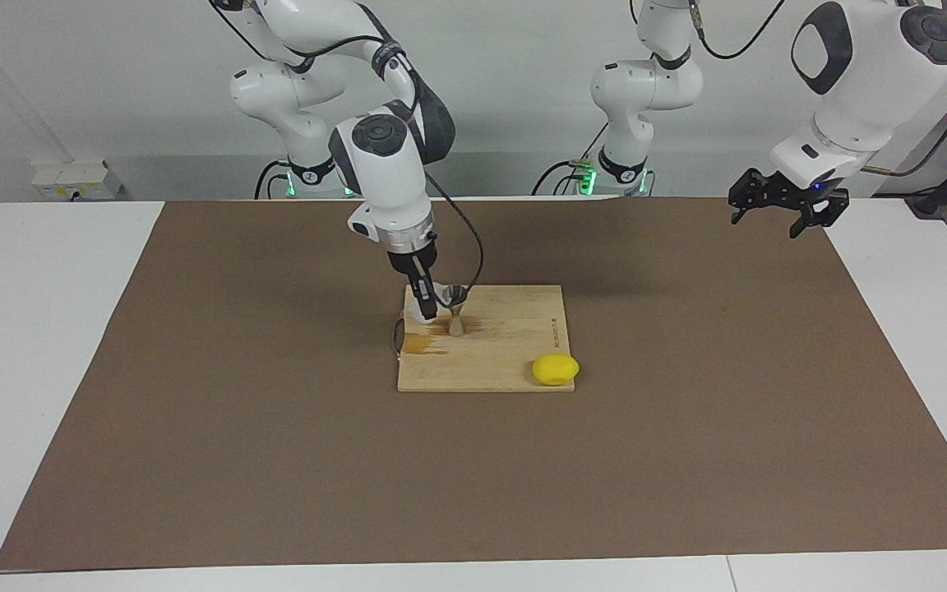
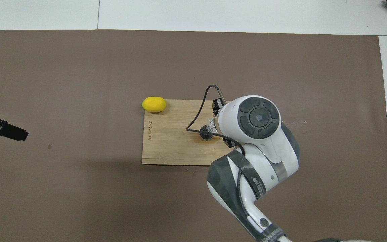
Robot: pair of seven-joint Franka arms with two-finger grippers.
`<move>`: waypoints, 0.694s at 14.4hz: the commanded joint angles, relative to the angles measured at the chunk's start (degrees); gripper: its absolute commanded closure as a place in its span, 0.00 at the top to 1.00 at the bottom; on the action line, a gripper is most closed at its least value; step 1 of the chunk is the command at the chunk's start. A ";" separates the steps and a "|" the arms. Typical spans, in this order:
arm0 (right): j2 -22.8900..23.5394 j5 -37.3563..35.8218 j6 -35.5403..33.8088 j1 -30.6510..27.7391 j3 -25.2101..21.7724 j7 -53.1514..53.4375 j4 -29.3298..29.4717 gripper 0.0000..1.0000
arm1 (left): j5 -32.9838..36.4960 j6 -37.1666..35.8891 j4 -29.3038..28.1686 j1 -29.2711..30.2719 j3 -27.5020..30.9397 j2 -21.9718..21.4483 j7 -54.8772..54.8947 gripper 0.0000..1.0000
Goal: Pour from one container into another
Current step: 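Tilt the clear glass with the right gripper to pour into the metal cup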
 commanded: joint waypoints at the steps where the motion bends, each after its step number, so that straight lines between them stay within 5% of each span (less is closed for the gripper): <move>1: -1.40 -5.12 -0.73 0.78 0.19 1.95 -0.29 0.04 | -0.41 -0.69 -0.82 3.12 0.41 -1.72 0.31 1.00; 10: -1.92 -13.30 -1.18 2.63 0.19 5.20 -0.56 0.01 | -0.68 4.77 -0.85 2.51 0.06 -0.76 -13.84 1.00</move>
